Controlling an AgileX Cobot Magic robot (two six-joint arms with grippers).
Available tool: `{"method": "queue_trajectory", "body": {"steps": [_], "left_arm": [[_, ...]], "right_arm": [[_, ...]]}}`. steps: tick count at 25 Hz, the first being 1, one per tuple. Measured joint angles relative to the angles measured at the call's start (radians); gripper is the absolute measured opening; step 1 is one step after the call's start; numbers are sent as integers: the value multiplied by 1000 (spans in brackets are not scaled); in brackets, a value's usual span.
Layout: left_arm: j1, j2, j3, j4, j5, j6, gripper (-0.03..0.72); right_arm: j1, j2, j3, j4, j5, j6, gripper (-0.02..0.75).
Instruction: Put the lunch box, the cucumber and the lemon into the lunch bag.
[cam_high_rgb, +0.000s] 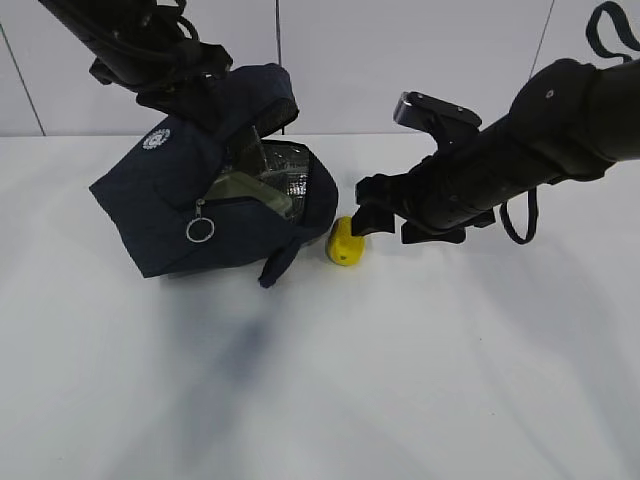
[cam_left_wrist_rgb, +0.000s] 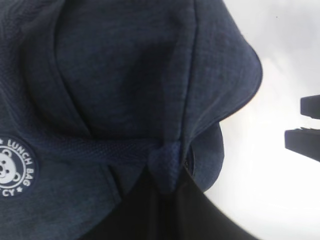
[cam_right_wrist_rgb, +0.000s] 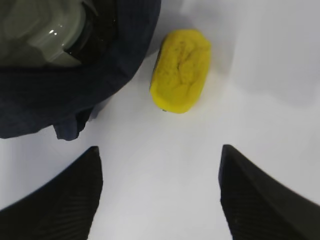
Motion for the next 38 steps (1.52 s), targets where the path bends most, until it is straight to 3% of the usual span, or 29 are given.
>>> {"method": "queue_trajectory", "body": {"steps": [16, 31, 34, 38], "left_arm": [[0, 0, 0, -1, 2, 0, -4], [0, 0, 0, -4, 4, 0, -4], [0, 0, 0, -2, 4, 0, -4], [0, 0, 0, 0, 4, 0, -4]], "right_arm": [[0, 202, -185, 64, 2, -32, 547], [0, 305, -256, 83, -25, -34, 547], [0, 312, -265, 87, -25, -34, 505], [0, 313, -268, 84, -20, -34, 342]]}}
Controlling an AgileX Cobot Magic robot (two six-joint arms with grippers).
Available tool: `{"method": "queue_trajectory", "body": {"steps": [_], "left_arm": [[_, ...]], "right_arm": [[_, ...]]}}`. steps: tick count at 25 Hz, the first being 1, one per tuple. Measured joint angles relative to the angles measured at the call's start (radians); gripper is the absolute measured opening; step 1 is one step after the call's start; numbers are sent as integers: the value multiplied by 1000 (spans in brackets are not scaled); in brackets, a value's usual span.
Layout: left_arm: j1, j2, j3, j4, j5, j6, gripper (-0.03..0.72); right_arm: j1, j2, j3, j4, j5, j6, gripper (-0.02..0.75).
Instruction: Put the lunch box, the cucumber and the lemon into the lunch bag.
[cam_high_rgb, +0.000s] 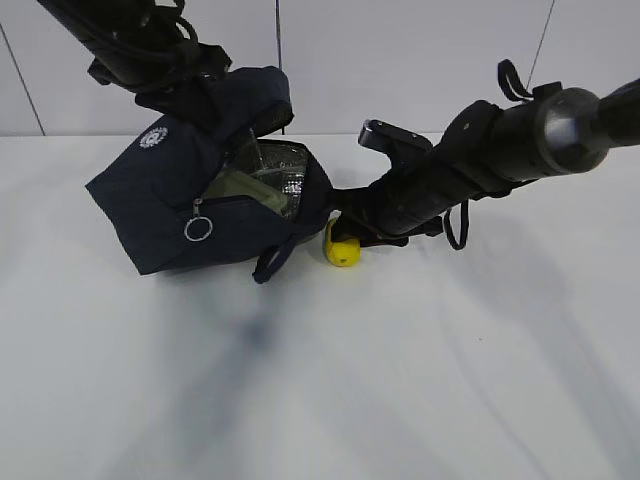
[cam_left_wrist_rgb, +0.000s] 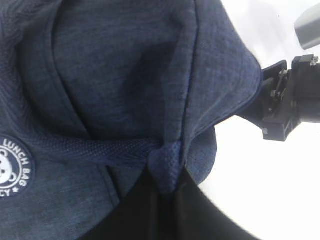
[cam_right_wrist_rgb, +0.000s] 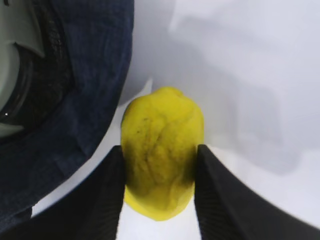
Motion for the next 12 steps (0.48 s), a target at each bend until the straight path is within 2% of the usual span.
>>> {"method": "queue_trajectory", "body": {"steps": [2, 4, 9, 12], "left_arm": [[0, 0, 0, 0, 0, 0, -4], [0, 0, 0, 0, 1, 0, -4], [0, 0, 0, 0, 4, 0, -4], [0, 0, 0, 0, 4, 0, -4]], "right_arm": [[0, 0, -2, -7, 7, 0, 286], [0, 0, -6, -11, 17, 0, 265], [0, 0, -6, -14, 19, -16, 263], [0, 0, -6, -14, 27, -37, 312]]}}
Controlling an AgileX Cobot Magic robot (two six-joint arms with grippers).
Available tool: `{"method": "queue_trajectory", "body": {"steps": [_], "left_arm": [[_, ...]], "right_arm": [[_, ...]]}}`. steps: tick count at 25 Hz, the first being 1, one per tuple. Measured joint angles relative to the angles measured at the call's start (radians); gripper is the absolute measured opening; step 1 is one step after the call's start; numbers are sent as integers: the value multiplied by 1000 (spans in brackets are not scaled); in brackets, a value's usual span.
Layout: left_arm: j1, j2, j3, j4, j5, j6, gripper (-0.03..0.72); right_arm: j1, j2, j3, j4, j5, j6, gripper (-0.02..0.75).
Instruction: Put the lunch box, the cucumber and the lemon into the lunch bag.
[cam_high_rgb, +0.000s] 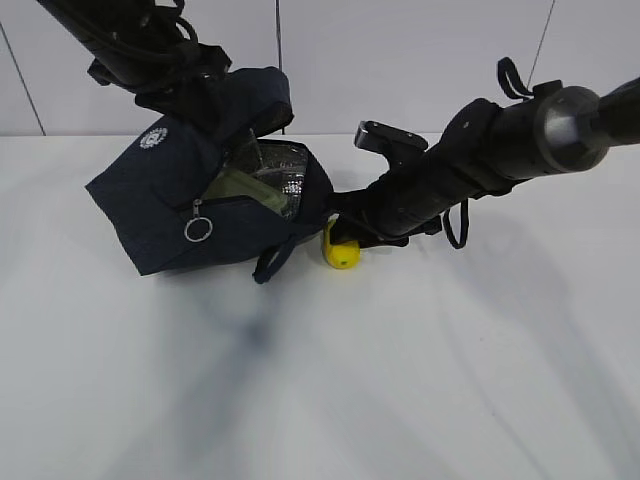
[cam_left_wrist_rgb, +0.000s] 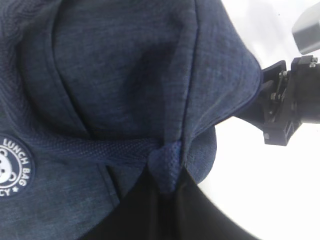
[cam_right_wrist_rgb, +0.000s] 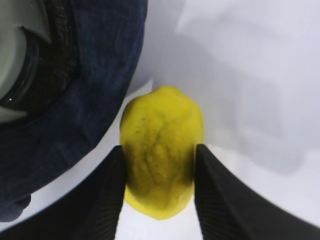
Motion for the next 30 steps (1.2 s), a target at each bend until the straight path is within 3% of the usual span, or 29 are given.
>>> {"method": "queue_trajectory", "body": {"steps": [3, 6, 17, 27, 30], "left_arm": [[0, 0, 0, 0, 2, 0, -4], [0, 0, 0, 0, 2, 0, -4], [0, 0, 0, 0, 3, 0, -4], [0, 0, 0, 0, 11, 0, -4], [0, 0, 0, 0, 11, 0, -4]], "right_arm": [[0, 2, 0, 0, 10, -6, 377], [0, 5, 0, 0, 12, -8, 384], [-2, 9, -5, -10, 12, -14, 237], [-123, -137, -1, -83, 106, -1, 220], [-126, -154, -1, 9, 148, -87, 219]]}}
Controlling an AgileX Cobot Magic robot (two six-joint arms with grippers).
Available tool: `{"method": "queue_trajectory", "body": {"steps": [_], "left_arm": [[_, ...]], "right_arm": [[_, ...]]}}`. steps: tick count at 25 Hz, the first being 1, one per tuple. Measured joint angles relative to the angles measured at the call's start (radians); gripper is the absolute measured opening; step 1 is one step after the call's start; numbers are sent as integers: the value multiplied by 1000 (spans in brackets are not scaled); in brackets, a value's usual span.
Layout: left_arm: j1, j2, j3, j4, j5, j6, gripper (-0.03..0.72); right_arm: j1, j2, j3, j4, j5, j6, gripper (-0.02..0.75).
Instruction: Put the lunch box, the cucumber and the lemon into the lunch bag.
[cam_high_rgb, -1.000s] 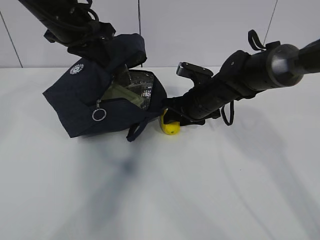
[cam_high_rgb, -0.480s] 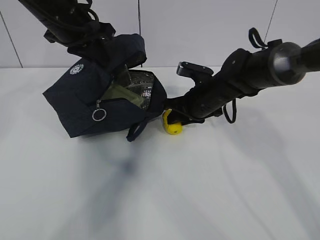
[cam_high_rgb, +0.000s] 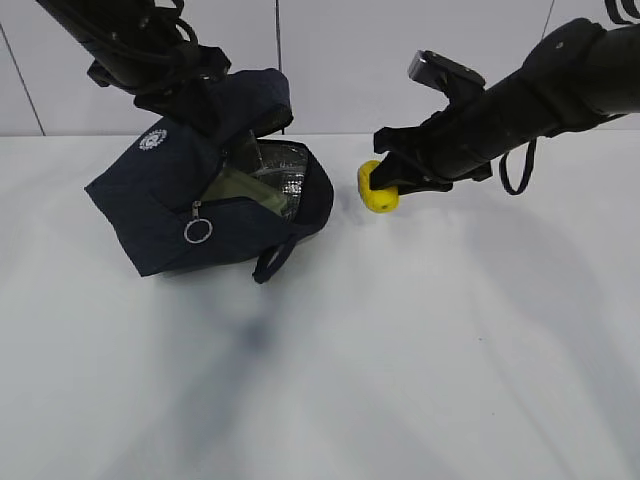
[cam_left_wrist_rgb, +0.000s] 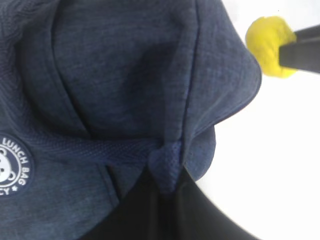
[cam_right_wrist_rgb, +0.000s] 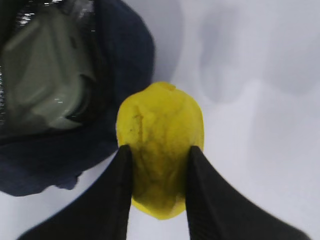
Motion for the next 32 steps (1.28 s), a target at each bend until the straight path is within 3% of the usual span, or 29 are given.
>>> {"method": "queue_trajectory", "body": {"steps": [7, 15, 23, 32], "left_arm": [[0, 0, 0, 0, 8, 0, -4], [0, 0, 0, -31, 10, 0, -4], [0, 0, 0, -46, 13, 0, -4], [0, 0, 0, -76, 30, 0, -4]], "right_arm": [[0, -2, 0, 482, 84, -398, 219], [0, 84, 0, 816, 197, -602, 219], [13, 192, -80, 893, 260, -635, 250], [64, 280, -233, 891, 218, -621, 382]]}}
